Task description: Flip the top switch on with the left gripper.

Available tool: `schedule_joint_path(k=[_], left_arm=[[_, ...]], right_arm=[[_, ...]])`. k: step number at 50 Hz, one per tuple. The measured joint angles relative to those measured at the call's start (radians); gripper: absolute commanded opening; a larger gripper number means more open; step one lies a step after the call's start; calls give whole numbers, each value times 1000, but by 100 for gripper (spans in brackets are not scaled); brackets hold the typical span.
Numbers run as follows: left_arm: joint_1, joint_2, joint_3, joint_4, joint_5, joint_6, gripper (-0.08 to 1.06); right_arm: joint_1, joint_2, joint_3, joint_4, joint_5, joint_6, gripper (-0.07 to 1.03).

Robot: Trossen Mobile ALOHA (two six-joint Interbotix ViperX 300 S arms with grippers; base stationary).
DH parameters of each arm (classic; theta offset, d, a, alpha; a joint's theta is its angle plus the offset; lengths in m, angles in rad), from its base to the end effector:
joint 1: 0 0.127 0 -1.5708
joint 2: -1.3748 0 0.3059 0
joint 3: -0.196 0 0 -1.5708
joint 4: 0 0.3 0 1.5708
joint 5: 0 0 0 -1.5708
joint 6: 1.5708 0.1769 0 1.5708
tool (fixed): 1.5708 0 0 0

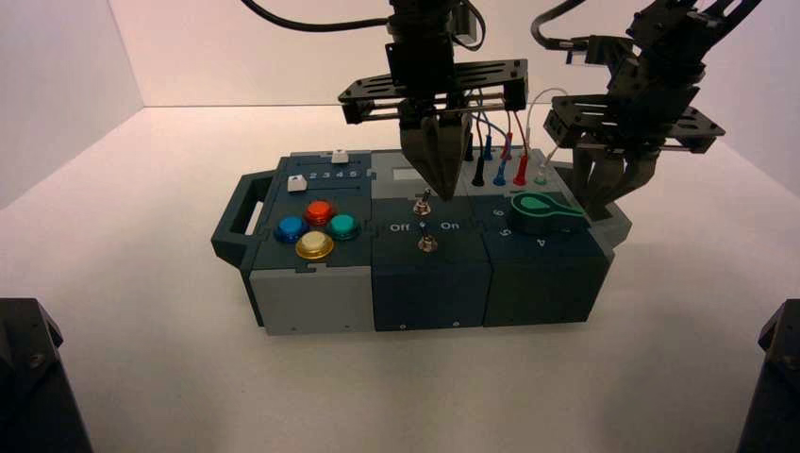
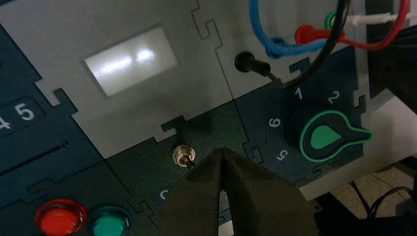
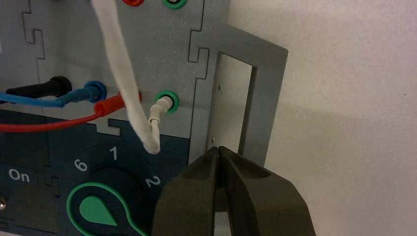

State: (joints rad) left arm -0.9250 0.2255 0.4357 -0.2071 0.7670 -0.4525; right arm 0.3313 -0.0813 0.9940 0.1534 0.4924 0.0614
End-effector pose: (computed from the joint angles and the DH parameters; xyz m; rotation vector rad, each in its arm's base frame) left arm 0.2138 -0.3256 0.0489 0.0956 1.5370 -0.4247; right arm 0.2308 0.0929 0.0197 -0.0200 1.4203 0.1959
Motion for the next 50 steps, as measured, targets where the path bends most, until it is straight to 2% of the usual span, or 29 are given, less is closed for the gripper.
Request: schedule_joint_path(k=[10, 24, 38, 50], left_arm=[[6, -3, 0, 9, 14, 0, -3], [5, -49, 0, 48, 58, 0, -3], [6, -75, 5, 55, 69, 0, -3], [20, -94, 51, 57, 86, 0, -3]], right_arm=[[0, 0, 2, 0, 3, 0, -2], [0, -12, -3, 0, 54, 0, -2], [-2, -74, -2, -5, 95, -2, -2], [-3, -89, 0, -5, 100, -3, -2]])
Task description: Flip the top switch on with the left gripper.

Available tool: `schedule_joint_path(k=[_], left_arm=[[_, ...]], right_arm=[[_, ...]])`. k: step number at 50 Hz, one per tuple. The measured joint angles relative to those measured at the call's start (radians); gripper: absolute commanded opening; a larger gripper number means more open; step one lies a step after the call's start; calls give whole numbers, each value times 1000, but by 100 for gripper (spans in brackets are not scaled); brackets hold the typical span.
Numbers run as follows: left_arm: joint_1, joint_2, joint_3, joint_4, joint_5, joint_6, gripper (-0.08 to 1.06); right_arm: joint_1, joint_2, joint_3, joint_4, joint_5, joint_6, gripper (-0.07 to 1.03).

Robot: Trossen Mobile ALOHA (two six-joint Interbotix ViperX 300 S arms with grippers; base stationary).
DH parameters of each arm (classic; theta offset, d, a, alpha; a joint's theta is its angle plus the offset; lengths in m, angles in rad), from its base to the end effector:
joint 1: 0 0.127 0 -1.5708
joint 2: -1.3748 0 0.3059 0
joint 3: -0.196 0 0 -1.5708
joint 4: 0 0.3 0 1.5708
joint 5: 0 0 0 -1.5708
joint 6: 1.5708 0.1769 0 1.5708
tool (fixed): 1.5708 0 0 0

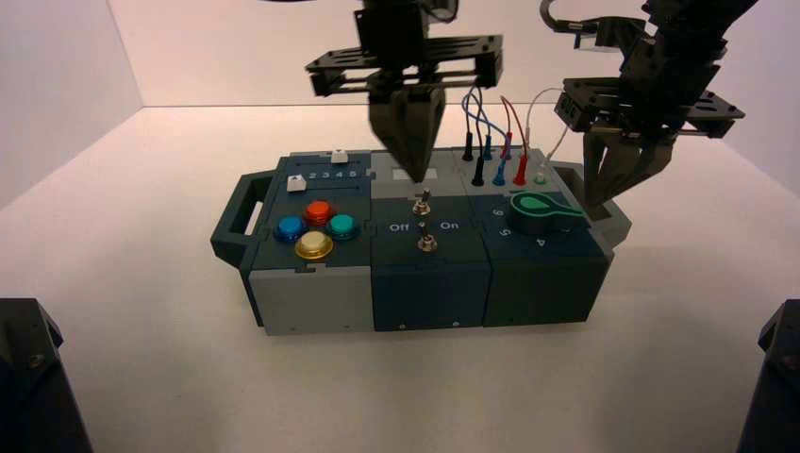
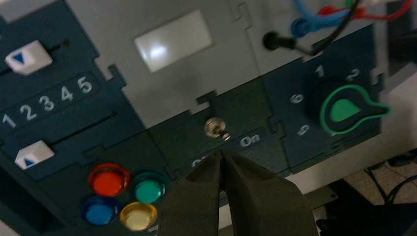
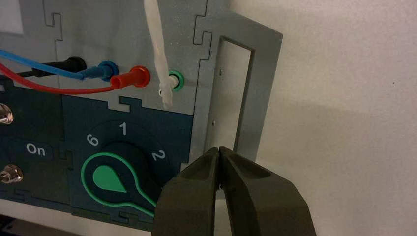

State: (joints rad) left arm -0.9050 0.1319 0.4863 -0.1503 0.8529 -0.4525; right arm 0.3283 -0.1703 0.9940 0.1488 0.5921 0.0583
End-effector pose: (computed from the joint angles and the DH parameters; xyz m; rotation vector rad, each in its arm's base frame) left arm 0.2076 -0.2966 0.0679 0.1594 1.5456 -0.4027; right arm 0.2223 0.0912 0.0387 -0.0247 1.4314 0.2105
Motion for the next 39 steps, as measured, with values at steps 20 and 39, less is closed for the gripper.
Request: schedule_joint_path(k=[20, 39], left_arm=[[18, -64, 32, 2, -2, 0, -3], [20, -77, 40, 9, -3, 12, -3]], right_arm=[[71, -78, -20, 0, 80, 0, -2], [84, -78, -31, -2, 80, 0, -2]])
